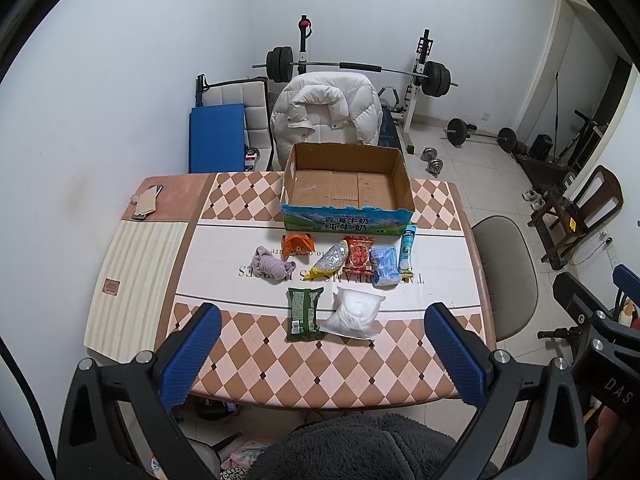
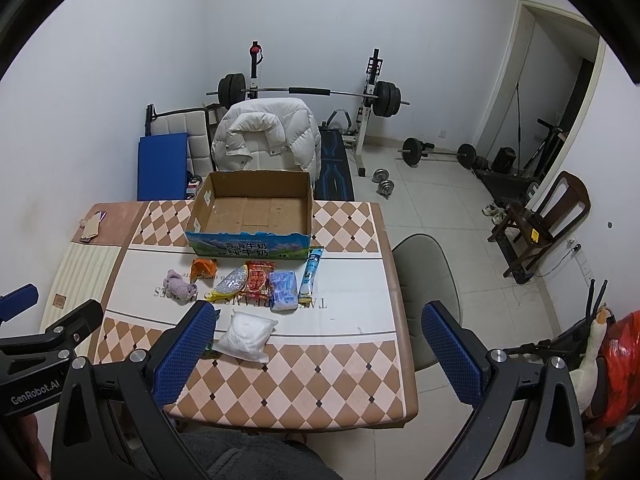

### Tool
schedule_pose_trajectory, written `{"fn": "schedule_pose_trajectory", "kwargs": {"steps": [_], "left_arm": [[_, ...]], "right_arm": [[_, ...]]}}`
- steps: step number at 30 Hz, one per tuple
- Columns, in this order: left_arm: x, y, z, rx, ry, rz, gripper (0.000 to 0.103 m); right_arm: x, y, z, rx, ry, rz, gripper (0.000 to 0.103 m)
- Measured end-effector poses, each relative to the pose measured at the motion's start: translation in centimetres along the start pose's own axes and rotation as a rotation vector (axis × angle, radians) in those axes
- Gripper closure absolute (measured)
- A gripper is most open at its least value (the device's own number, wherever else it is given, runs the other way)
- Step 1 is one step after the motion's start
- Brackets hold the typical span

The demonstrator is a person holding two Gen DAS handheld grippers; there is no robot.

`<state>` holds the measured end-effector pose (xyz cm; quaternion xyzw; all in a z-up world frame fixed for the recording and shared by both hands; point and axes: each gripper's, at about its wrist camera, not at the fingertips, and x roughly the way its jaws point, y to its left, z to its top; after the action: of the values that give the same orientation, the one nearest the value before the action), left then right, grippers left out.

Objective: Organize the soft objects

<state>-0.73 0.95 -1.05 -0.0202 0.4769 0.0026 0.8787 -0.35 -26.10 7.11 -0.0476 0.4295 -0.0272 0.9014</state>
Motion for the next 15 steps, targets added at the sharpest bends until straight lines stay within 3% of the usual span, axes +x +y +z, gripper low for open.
{"fn": "schedule_pose_trajectory", "kwargs": {"steps": [15], "left_arm": [[0.03,0.03,-0.02,0.002,-0.006,0.002,0.0]], "right_arm": [[-0.37,-0.08,0.81,0.003,-0.007,0.001,0.0]]}}
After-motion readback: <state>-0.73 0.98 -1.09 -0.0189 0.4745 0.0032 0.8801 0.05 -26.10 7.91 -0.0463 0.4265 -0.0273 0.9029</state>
